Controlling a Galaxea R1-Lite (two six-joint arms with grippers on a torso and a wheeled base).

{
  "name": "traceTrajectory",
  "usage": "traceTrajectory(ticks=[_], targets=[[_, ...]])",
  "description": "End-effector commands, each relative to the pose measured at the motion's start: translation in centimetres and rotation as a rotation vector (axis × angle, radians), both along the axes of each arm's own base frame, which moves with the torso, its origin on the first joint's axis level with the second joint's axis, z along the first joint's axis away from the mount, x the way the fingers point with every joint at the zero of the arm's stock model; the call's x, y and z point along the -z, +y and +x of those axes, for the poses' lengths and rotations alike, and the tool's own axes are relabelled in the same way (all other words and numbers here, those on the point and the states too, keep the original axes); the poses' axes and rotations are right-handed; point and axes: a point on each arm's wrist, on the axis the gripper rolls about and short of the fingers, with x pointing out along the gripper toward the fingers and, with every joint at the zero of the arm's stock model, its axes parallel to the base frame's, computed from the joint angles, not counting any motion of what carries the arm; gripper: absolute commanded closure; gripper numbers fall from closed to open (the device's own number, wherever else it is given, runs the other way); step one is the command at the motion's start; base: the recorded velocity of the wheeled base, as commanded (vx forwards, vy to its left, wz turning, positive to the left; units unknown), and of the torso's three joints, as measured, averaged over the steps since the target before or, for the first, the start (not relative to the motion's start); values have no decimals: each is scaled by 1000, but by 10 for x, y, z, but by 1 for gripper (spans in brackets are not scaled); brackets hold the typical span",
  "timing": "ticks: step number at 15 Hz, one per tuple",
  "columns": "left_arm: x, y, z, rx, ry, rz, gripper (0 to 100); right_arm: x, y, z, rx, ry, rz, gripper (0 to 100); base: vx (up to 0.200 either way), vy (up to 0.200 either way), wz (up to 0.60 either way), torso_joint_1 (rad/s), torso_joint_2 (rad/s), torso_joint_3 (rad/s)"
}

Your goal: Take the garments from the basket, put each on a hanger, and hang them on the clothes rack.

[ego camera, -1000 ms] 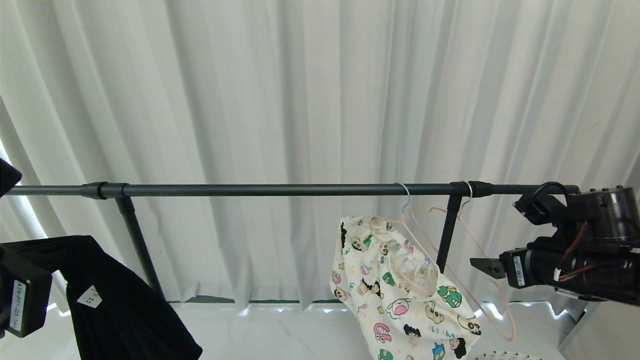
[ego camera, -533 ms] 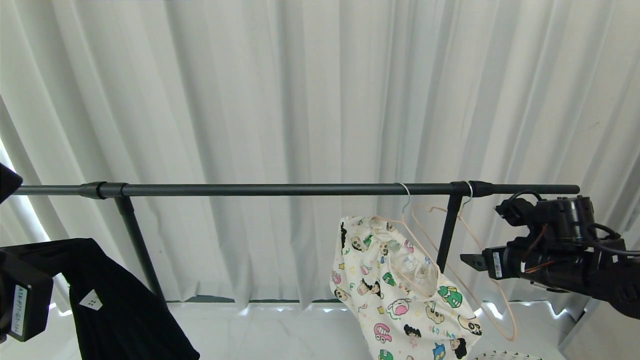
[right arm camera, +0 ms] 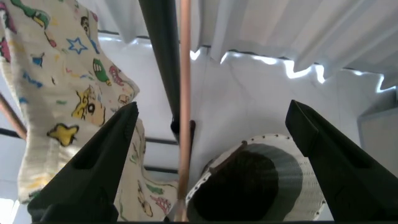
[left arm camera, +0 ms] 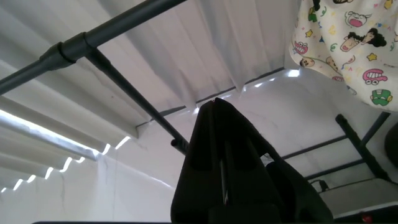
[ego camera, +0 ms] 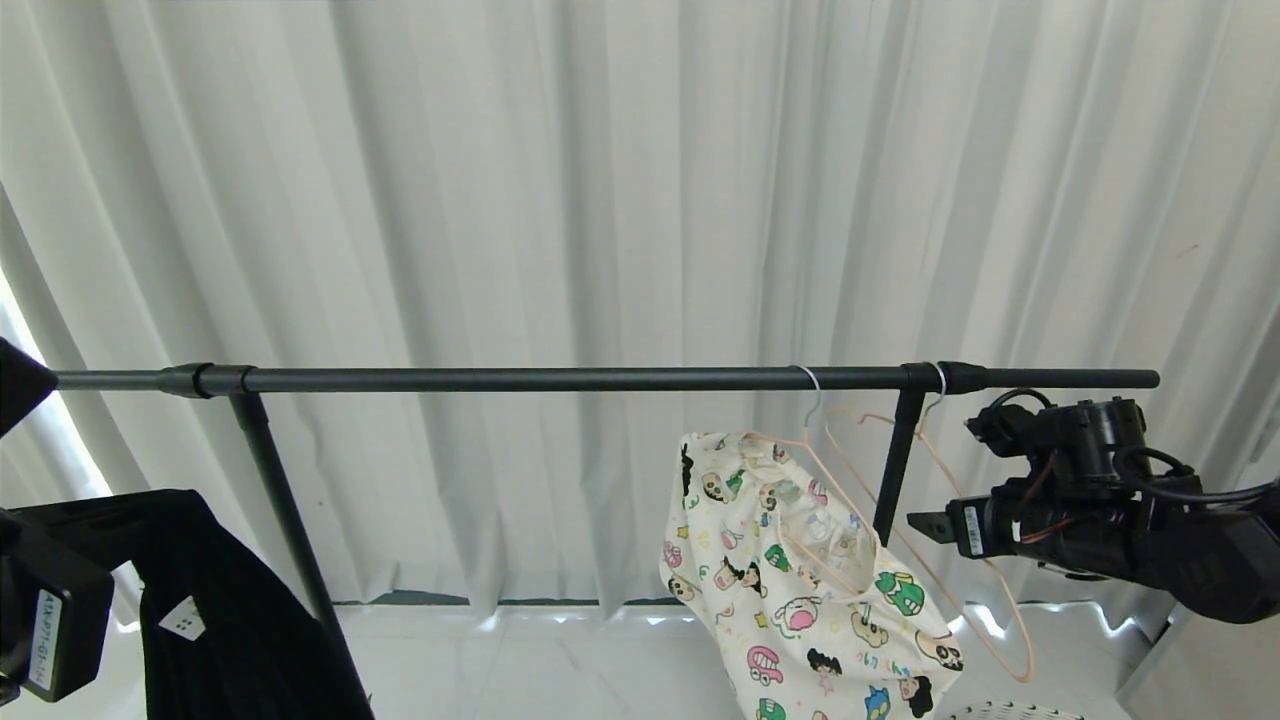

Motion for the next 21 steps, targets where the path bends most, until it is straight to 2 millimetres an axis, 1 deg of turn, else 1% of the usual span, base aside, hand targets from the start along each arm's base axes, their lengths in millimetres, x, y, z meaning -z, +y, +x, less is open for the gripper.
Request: traceTrajectory(ticks=[1,3,8,10,12,17,21], targets=[[0,0,0,1,-2,0,100,6,2,5,-2,0,-2,100,0,0,0,0,0,0],[0,0,-1,1,-3,-1,100,7,6,6,-12,-15,1,100,0,0,0,0,0,0],[-1,0,-1,1,-6,-2,100,3,5,4,1,-28,-4,100,0,0,0,0,0,0],[-2,1,-3,1,-13,-4,100,-4,4,2,6,-47,5,100,0,0,0,0,0,0],[-2,2,-5,1,-18,-6,100,-15,3,-1,25,-79,37,100,0,0,0,0,0,0],[1,2,-6,1,-12,-4,100,-39,-2,-16,46,-154,70,100,0,0,0,0,0,0],[3,4,-11,1,-19,-7,100,-50,-5,-26,46,-225,96,100,0,0,0,0,0,0]])
